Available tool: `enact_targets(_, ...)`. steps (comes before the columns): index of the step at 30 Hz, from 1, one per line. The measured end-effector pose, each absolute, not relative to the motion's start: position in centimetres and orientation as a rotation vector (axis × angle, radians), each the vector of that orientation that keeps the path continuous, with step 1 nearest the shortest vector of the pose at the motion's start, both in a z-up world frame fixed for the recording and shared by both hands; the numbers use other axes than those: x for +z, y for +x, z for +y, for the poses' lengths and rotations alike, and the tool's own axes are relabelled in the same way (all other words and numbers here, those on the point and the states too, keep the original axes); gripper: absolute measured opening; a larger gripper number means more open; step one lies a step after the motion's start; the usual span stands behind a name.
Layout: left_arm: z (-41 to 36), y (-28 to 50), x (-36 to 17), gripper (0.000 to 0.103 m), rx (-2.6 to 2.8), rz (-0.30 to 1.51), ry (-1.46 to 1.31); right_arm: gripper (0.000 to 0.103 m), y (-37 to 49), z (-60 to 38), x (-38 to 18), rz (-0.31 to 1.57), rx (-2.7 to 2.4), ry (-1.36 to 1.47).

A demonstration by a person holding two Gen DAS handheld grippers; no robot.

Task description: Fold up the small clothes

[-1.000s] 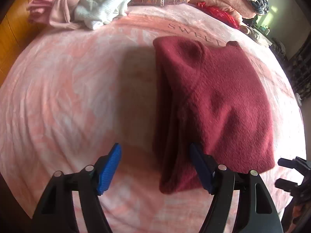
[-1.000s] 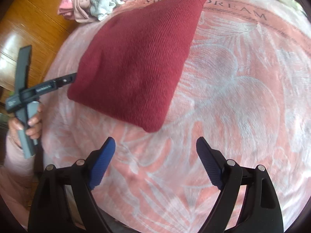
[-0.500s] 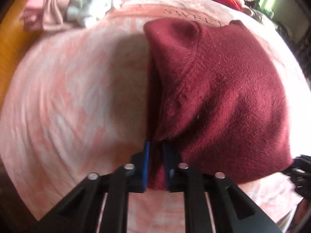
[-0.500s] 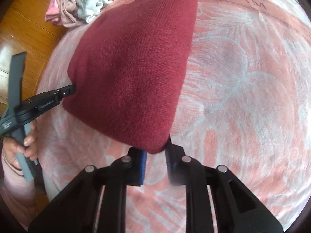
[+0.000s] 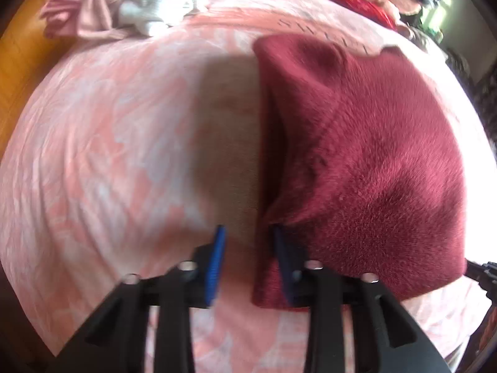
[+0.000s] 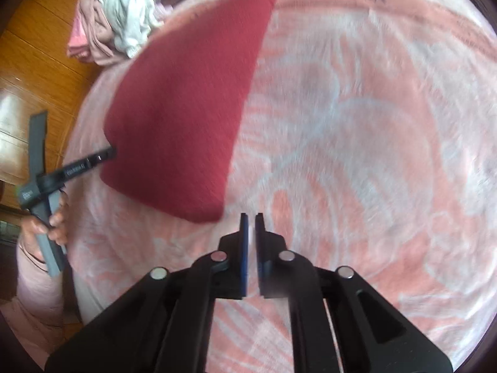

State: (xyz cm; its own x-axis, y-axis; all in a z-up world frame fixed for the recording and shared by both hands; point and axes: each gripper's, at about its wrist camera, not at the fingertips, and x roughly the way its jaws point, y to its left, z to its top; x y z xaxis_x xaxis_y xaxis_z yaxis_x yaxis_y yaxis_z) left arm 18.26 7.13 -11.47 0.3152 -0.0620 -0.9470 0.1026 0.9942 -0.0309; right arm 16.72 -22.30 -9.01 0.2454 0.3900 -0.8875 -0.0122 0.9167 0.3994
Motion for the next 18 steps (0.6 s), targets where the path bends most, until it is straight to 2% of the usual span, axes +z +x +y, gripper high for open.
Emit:
enact_targets(2,7.5,18.3,-10.5,0.046,-0.107,1.238,0.006,0.044,17.3,-22.6,-7.2,1.262,0.309,0.365)
enact_targets(4,7.3,18.7,-9.9,0.057,-0.103,1.233,-0.003,0.065,18.6,-21.9,-6.5,1.263,0.35,0.384)
enact_targets(5,7.2,19.1,-10.0,0.063,-0.099,1.239,0.0,0.065,19.2,-21.5,-6.5,1.265,0.374,0.396)
enact_targets(10,6.3,20.3,-11.6,0.072,-0.124,1.28,-0.019,0.064,21.8,-20.6,-9.6,1.358,0.387,0.424)
enact_targets(11,6.2,20.4,-12.0,0.074,-0.124,1.28,-0.014,0.061,22.0,-20.4,-10.4,1.379,0.376,0.425)
enact_targets(12,6.3,20.5,-12.4,0.075,-0.129,1.283,-0.015,0.056,22.3,-20.3,-11.1,1.395,0.381,0.431)
enact_targets(14,6.8,20.8,-13.1,0.075,-0.14,1.298,-0.043,0.029,22.4,-20.2,-12.0,1.41,0.409,0.475)
enact_targets(16,7.3,21.1,-13.7,0.073,-0.153,1.314,-0.07,0.021,21.8,-19.9,-11.9,1.397,0.403,0.453)
enact_targets(18,7.3,21.0,-13.6,0.07,-0.167,1.31,-0.075,0.019,21.1,-19.5,-11.1,1.372,0.389,0.397)
